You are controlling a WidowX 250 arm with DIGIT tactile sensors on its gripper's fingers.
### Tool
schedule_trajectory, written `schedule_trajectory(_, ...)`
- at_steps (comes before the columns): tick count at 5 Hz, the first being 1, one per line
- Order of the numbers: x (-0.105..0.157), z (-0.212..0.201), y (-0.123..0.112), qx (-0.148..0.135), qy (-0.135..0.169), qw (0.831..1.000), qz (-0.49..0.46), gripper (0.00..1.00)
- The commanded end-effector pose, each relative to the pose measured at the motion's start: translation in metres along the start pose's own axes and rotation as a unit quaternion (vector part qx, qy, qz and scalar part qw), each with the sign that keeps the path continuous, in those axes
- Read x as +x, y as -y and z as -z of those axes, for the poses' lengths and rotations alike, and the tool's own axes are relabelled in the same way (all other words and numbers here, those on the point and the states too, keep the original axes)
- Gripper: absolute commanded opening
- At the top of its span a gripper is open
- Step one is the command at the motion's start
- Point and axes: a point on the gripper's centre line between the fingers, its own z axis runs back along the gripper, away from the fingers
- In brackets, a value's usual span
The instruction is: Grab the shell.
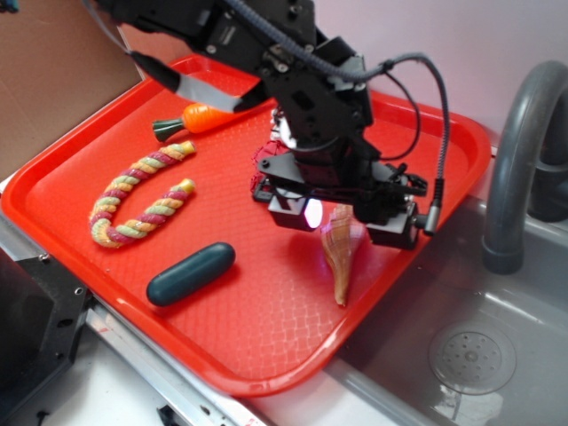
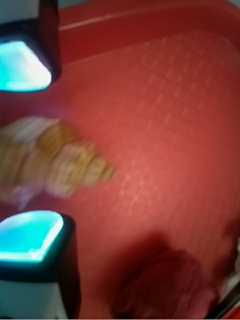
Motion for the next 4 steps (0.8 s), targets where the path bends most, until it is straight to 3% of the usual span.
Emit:
schedule_trajectory(1, 0.009, 0.004, 0.001, -0.014, -0.029, 0.999, 0.008, 0.00)
schedule_trajectory(3, 0.010, -0.002, 0.001, 0.022, -0.028, 0.998, 0.043, 0.00)
schedule_trajectory(4, 0.020, -0.036, -0.013, 0.034, -0.010, 0.995, 0.092, 0.00)
